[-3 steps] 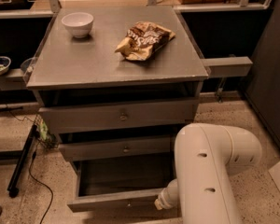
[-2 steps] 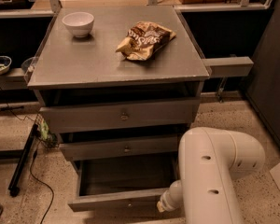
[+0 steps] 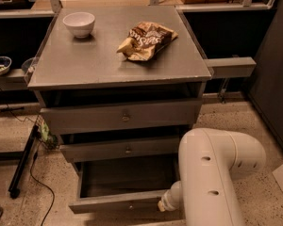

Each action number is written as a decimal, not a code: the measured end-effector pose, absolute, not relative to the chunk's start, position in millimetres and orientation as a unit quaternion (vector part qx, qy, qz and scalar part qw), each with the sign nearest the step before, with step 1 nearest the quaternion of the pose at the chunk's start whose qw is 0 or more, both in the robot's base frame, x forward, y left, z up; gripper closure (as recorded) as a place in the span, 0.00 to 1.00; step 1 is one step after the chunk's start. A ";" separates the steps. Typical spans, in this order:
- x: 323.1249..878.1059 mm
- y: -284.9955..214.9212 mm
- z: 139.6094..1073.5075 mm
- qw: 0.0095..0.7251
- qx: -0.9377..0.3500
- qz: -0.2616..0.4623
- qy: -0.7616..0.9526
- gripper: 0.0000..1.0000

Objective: Close bottom drawer

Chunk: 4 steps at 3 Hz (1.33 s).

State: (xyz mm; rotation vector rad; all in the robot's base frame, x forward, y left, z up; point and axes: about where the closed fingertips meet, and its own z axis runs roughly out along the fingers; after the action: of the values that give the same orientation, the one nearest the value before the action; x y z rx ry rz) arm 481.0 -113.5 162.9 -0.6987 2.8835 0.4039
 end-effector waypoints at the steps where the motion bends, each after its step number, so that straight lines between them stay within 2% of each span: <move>1: 498.4 -103.7 166.3 0.087 -0.231 0.135 0.960 1.00; 3: 501.5 -101.8 168.8 0.093 -0.232 0.135 0.959 1.00; 4: 501.4 -101.8 168.7 0.093 -0.232 0.135 0.959 0.85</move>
Offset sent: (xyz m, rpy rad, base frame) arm 0.0671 0.0366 0.0226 0.0294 -0.1094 -0.0028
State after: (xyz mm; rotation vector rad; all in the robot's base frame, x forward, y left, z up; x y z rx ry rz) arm 501.4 -101.8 168.7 -0.6891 2.8465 0.4020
